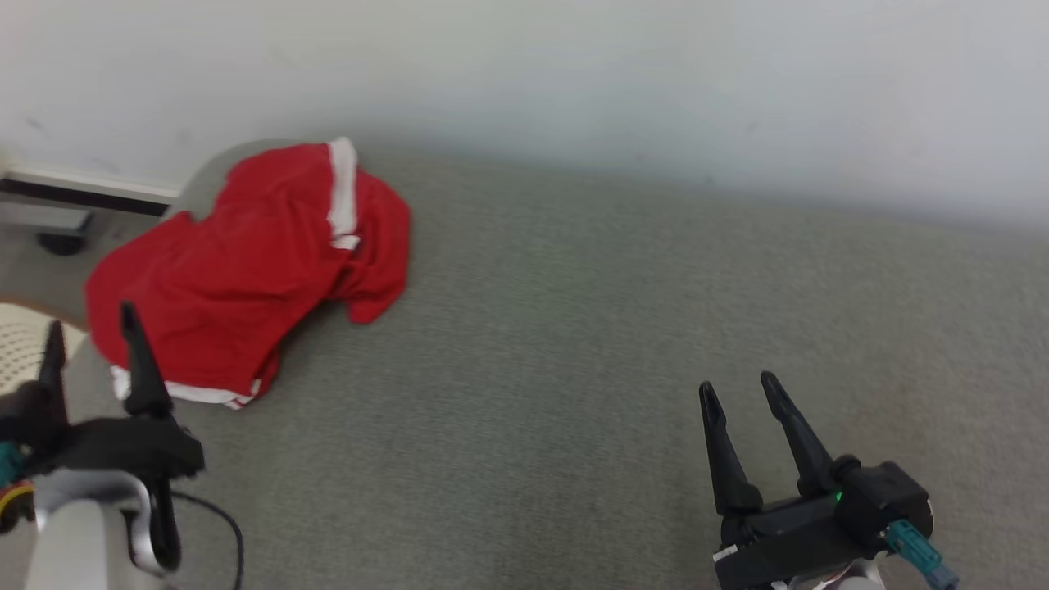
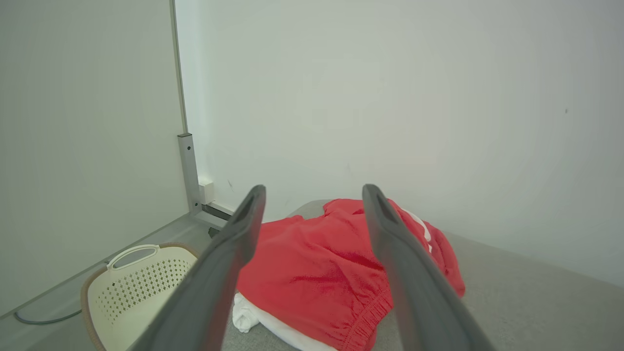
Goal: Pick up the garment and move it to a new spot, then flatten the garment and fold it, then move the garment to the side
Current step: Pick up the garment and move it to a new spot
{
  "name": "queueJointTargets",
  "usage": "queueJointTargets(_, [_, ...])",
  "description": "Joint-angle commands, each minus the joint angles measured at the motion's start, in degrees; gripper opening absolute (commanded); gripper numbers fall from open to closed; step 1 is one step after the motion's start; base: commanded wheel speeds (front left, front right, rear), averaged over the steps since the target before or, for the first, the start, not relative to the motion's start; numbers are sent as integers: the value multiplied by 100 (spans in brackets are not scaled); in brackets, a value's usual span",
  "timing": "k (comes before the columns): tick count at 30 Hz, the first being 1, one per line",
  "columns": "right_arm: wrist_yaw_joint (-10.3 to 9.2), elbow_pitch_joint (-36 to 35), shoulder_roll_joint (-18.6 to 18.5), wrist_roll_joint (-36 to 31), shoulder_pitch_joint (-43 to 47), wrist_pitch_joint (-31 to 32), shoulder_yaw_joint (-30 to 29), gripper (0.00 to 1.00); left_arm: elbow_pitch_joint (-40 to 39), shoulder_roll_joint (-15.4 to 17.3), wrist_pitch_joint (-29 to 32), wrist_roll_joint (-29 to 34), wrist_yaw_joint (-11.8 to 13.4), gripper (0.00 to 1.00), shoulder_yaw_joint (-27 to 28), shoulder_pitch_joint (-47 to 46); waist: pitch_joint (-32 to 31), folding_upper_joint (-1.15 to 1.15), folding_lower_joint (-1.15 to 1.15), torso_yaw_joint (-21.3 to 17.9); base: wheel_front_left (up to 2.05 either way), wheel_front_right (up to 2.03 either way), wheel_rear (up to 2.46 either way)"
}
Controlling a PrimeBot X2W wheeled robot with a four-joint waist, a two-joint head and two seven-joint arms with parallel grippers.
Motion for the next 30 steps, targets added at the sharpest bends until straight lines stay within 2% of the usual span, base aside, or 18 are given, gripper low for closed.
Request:
queueJointTargets(1, [-10, -45, -7, 49, -108, -14, 37, 100, 100, 44, -9, -97, 1, 100, 81, -172, 602, 0, -1, -697, 0, 0, 0])
queueJointTargets(10, [-10, -216, -6, 182, -557, -14, 199, 100, 1628, 640, 171, -402, -110, 100, 253, -1407, 1169, 0, -1, -1552, 0, 0, 0])
queueJointTargets(15, [-10, -240, -4, 303, -695, -14, 271, 100, 2332, 1013, 409, -489, -139, 100, 282, -1830, 1372, 0, -1, -1883, 0, 0, 0])
queueJointTargets(20, [-10, -250, -4, 357, -749, -14, 253, 100, 2875, 1318, 690, -476, -12, 100, 304, -2084, 1475, 0, -1, -2077, 0, 0, 0])
queueJointTargets(23, [-10, -246, -4, 364, -746, -14, 235, 100, 3109, 1393, 889, -435, 44, 100, 257, -2143, 1481, 0, -1, -2103, 0, 0, 0])
queueJointTargets(24, [-10, -232, -4, 370, -734, -15, 218, 100, 3346, 1468, 1119, -388, 184, 100, 203, -2189, 1471, 0, -1, -2113, 0, 0, 0])
queueJointTargets(26, [-10, -222, -4, 369, -732, -15, 216, 100, 3516, 1571, 1253, -360, 260, 100, 182, -2276, 1461, 0, -1, -2115, 0, 0, 0])
queueJointTargets(30, [-10, -195, -4, 310, -680, -15, 232, 100, 4018, 1531, 1764, -454, 515, 100, 217, -2370, 1346, 0, -1, -2073, 0, 0, 0])
